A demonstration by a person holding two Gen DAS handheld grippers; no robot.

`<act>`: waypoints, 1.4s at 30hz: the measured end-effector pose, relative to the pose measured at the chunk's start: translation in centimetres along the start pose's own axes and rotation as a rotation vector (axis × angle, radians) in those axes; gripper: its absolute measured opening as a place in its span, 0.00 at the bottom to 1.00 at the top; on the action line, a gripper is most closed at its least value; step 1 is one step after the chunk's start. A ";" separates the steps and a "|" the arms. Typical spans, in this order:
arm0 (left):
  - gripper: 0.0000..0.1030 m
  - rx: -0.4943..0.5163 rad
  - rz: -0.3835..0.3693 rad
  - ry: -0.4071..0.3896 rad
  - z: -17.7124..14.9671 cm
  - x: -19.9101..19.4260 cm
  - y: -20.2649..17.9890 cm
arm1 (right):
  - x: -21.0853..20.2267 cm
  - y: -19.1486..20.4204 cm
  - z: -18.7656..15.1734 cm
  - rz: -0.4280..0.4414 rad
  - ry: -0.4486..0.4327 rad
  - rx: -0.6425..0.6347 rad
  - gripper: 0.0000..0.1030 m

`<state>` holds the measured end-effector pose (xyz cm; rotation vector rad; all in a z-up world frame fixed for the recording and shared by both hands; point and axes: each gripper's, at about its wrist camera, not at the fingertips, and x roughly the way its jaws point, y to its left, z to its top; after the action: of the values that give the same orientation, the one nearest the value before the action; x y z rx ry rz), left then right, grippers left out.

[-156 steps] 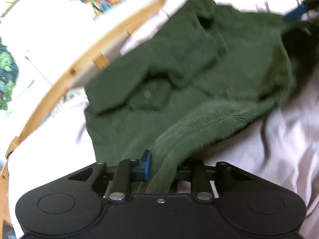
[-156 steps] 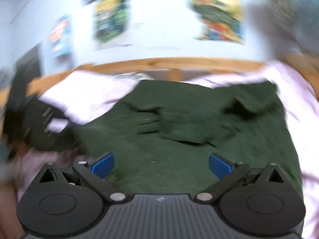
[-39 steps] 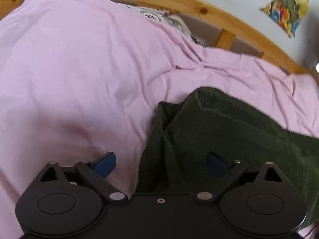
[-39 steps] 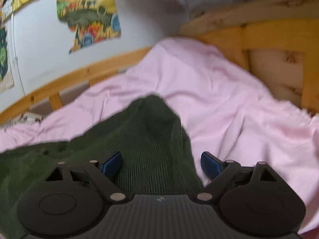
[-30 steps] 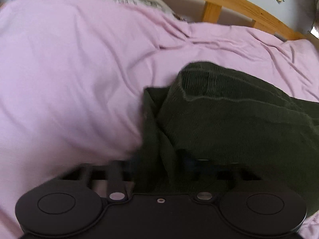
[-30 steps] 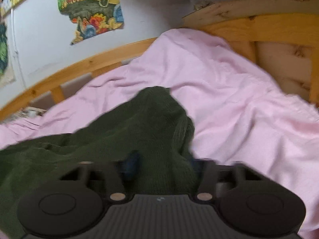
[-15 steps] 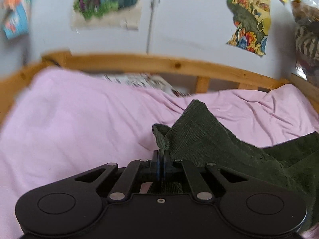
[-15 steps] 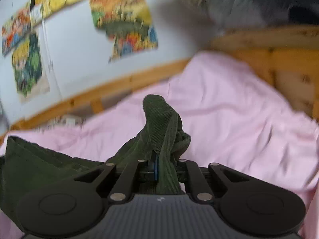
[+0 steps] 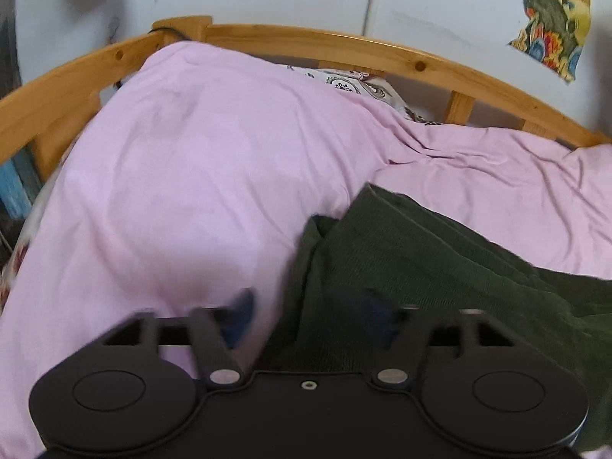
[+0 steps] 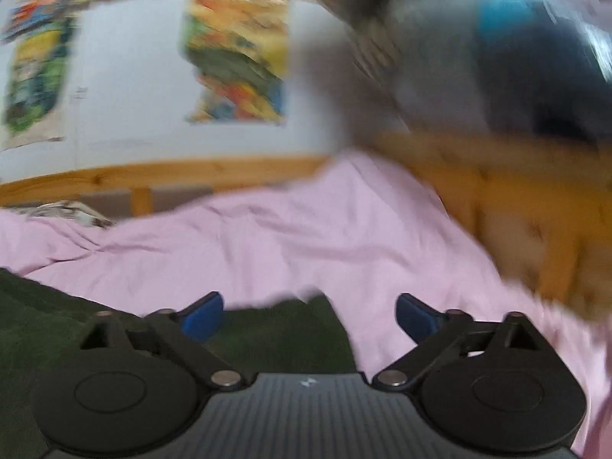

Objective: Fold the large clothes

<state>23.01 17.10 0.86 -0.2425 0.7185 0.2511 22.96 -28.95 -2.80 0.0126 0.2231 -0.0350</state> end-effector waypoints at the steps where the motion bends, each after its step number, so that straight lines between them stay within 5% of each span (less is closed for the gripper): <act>1: 0.84 -0.023 -0.012 -0.007 -0.5 -0.8 0.3 | -0.1 1.5 0.1 0.036 -0.016 -0.029 1.00; 5: 0.99 -0.090 -0.092 0.016 -3.1 -2.7 -0.5 | 2.1 7.3 -0.8 0.226 0.074 -0.052 1.00; 10: 0.99 -0.077 -0.097 0.115 -5.0 -1.6 -2.4 | 6.7 13.0 -4.1 0.239 0.232 -0.150 1.00; 20: 0.99 -0.113 -0.055 0.186 -5.9 1.3 -3.5 | 7.2 13.4 -6.7 0.154 0.180 -0.158 1.00; 28: 0.99 -0.116 -0.038 0.193 -6.1 1.4 -3.3 | 3.4 12.8 -5.2 0.191 0.132 -0.167 1.00; 31: 0.99 -0.117 -0.042 0.189 -6.1 1.3 -3.3 | 4.0 14.0 -6.1 0.191 0.152 -0.229 1.00; 42: 0.99 -0.152 -0.028 0.238 -6.1 2.9 -3.1 | 5.1 12.7 -6.6 0.249 0.170 -0.125 1.00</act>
<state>22.30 12.69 -5.13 -0.4319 0.9324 0.2533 26.97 -16.36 -10.30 -0.0810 0.3919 0.2289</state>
